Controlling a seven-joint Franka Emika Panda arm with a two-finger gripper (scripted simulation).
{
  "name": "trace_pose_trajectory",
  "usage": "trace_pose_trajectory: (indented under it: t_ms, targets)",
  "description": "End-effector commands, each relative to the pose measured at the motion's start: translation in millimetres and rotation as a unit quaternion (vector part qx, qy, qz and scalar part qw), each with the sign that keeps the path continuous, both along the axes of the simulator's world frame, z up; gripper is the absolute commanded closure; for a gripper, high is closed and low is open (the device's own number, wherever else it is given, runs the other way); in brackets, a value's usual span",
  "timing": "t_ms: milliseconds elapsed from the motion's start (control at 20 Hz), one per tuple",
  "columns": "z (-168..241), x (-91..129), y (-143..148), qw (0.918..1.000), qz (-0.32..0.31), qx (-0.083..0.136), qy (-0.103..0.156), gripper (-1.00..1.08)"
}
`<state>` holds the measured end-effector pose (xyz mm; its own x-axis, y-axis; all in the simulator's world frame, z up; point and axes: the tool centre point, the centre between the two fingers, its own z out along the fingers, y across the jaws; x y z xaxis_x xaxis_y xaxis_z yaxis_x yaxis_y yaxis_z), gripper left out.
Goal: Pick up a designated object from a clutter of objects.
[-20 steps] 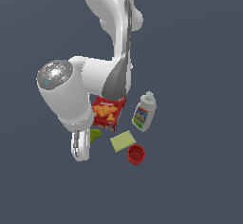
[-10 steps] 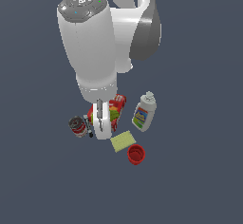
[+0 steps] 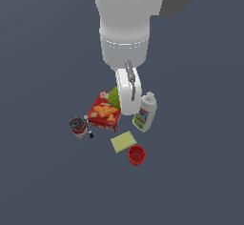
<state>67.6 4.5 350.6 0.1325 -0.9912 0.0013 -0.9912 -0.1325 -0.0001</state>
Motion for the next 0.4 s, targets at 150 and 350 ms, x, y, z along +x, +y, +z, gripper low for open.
trace_pose_trajectory:
  t_ms: [150, 350]
  targets:
    - [23.6, -4.2, 16.8, 1.0, 0.0, 0.0, 0.0, 1.08]
    - [28.2, -4.9, 20.2, 1.0, 0.0, 0.0, 0.0, 1.08]
